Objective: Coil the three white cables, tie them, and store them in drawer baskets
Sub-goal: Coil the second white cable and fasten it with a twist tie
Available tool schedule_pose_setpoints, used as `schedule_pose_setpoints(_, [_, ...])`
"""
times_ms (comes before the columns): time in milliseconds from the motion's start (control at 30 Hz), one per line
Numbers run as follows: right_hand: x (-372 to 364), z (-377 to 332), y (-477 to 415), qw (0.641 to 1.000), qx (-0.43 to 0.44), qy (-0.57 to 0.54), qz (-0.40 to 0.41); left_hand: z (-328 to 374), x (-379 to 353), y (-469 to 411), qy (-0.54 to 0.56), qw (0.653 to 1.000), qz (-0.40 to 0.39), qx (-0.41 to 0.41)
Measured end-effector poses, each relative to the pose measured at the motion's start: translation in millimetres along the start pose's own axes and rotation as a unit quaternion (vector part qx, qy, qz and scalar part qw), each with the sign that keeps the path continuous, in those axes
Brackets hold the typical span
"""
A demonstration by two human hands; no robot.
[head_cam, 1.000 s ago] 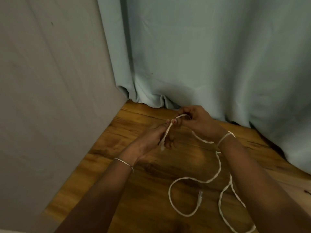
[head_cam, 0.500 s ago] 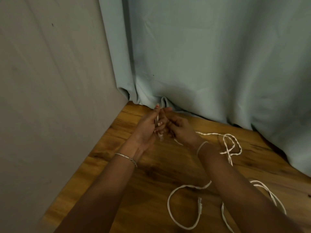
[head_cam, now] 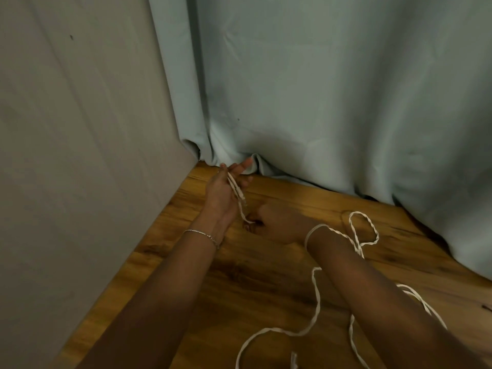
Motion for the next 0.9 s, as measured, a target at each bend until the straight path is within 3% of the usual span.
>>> schedule_pose_setpoints(100, [-1,-11,1,0.999,0.021,-0.042,-0.011,1,-4,-2,-0.042,0.999,0.025,-0.005])
schedule_pose_setpoints(233, [15,-16,3,0.999,0.016,-0.041,0.008,-4,2,1,-0.206,0.976,0.054,-0.033])
schedule_pose_setpoints(433, [37,-2,10,0.994,0.011,-0.044,0.095,-1,11,6,-0.126,0.991,-0.003,0.038])
schedule_pose_setpoints(567, [46,1,11,0.988,0.02,-0.081,0.13,-6,9,14,-0.181,0.98,-0.032,0.072])
schedule_pose_setpoints(733, [51,15,6,0.972,0.003,-0.117,0.204,-11,-1,20,-0.285,0.955,-0.059,0.05])
schedule_pose_setpoints(900, [59,20,5,0.956,0.018,-0.19,0.225,-12,-17,31,-0.311,0.948,-0.058,0.025])
Point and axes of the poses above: each hand's wrist, its own y-axis away from the middle knuckle, its own x-axis out of the back of the hand, z = x × y, the point moved 1 cm from there along -y, towards the middle knuckle, and after that the axes turned 6 degrees about -z, right-handed, at the moved point
